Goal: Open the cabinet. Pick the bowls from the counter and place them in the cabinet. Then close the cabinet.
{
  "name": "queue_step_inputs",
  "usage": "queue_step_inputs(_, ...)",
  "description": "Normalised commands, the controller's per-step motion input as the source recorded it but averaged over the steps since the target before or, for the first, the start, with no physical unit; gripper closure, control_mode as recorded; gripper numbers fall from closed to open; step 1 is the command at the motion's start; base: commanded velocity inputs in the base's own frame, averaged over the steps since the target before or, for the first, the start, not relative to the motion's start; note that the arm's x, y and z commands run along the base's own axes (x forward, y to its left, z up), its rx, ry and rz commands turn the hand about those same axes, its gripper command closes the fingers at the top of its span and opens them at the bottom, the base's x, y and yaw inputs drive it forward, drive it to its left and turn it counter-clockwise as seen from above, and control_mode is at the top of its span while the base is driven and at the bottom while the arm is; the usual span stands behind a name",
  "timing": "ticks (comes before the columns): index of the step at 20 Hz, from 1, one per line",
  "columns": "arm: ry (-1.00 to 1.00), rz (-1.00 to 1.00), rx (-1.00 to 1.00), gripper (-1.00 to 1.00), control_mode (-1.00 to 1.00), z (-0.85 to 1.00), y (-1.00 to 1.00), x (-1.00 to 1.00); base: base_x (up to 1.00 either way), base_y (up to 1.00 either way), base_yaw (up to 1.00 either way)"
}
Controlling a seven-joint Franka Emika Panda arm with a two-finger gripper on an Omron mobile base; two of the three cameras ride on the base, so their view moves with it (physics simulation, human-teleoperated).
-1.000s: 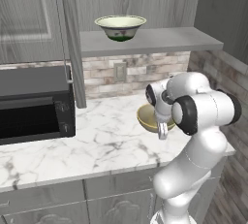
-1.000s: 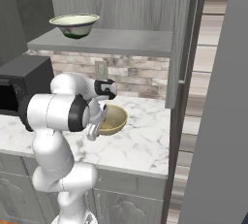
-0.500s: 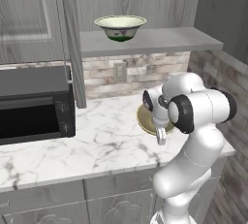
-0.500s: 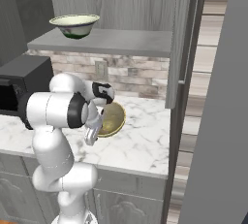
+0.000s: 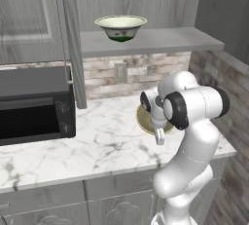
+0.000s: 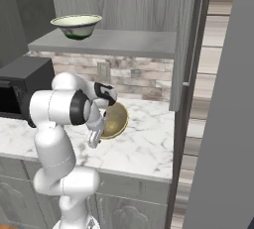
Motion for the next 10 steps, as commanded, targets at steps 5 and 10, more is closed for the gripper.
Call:
queue_step_inputs(5, -0.09, 0.05, 0.00, 1.00, -1.00, 0.00, 0.00, -0.32, 0.00, 0.00, 0.00)
queue_step_inputs(10, -0.39, 0.00, -0.03, 1.00, -1.00, 0.67, 0.01, -0.50, 0.00, 0.00, 0.00)
